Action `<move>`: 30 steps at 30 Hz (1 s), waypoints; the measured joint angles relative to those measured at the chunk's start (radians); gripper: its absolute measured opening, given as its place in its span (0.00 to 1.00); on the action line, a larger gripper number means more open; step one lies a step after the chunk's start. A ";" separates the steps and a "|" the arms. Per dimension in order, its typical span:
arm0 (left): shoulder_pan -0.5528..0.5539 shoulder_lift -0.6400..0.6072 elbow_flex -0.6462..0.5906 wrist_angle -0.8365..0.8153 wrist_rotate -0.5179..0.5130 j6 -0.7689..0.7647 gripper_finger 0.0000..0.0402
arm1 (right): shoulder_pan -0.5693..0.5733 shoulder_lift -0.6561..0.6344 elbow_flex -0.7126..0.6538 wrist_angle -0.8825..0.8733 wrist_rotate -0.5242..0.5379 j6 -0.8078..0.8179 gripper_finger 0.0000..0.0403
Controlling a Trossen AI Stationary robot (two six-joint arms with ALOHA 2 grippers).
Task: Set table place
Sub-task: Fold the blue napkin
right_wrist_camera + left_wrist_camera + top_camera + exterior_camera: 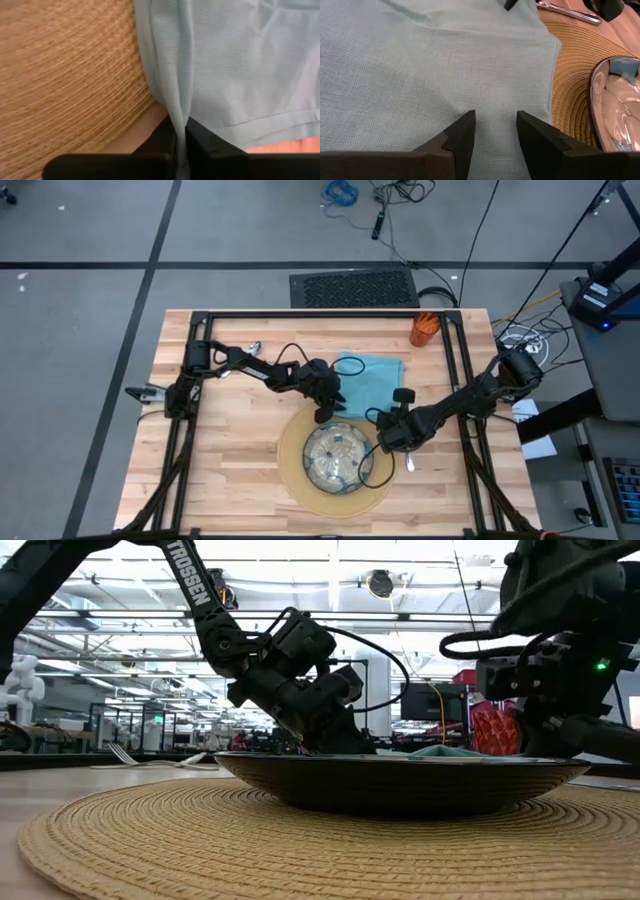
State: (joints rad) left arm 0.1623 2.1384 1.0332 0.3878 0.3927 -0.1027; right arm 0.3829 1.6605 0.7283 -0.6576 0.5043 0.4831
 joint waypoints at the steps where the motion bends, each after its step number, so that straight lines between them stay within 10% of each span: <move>1: 0.000 0.000 0.000 0.000 0.000 -0.005 0.33 | 0.000 0.001 0.004 -0.015 0.009 0.009 0.01; 30: 0.001 0.000 0.000 -0.004 -0.002 -0.021 0.33 | 0.005 0.111 0.386 -0.401 0.005 -0.322 0.00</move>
State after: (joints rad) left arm 0.1631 2.1384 1.0334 0.3833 0.3908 -0.1238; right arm 0.3882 1.7715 1.1139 -1.0590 0.5088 0.1609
